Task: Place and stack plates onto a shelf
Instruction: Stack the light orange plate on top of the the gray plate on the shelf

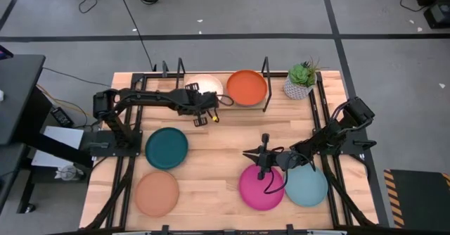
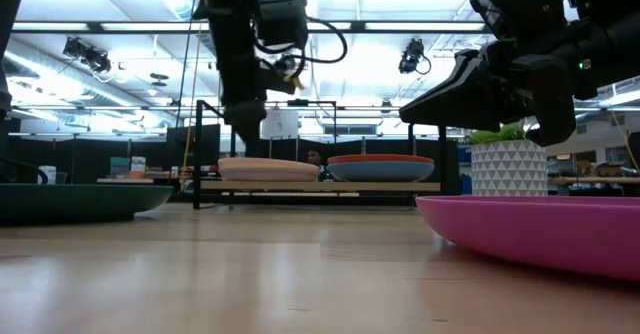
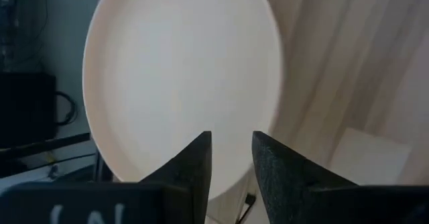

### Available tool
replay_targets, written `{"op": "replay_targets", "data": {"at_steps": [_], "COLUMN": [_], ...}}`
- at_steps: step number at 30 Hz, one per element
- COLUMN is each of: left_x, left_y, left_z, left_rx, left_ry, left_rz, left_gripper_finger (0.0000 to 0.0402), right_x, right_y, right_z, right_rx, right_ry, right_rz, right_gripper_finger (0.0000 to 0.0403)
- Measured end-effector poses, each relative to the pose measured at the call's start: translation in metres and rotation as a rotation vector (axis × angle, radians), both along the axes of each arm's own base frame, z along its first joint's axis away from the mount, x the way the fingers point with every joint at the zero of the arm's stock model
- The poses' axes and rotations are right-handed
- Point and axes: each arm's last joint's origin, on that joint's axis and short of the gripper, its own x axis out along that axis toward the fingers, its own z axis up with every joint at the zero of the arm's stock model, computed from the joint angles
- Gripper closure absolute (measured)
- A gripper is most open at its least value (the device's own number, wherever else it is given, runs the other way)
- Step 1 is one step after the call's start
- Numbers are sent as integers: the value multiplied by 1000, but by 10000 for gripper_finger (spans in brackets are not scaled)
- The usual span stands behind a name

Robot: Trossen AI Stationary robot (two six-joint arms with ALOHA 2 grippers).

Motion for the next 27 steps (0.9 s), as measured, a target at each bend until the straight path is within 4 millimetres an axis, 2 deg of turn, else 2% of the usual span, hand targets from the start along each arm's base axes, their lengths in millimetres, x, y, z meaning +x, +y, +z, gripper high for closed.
{"op": "replay_targets", "data": {"at_steps": [6,27], "left_x": [-4,-2], "left_y": [-3,-3], "left_z": [-8,-6], "left_rx": [2,-28], "left_ry": [16,1], "left_rz": [14,-7], "left_gripper_finger": [286,286], "right_x": [0,0], "right_y": [0,0], "right_z": [0,0], "right_rx": [1,-5], "right_ry": [-2,2], "right_rz": [0,1], "right_gripper_finger": [359,359]}}
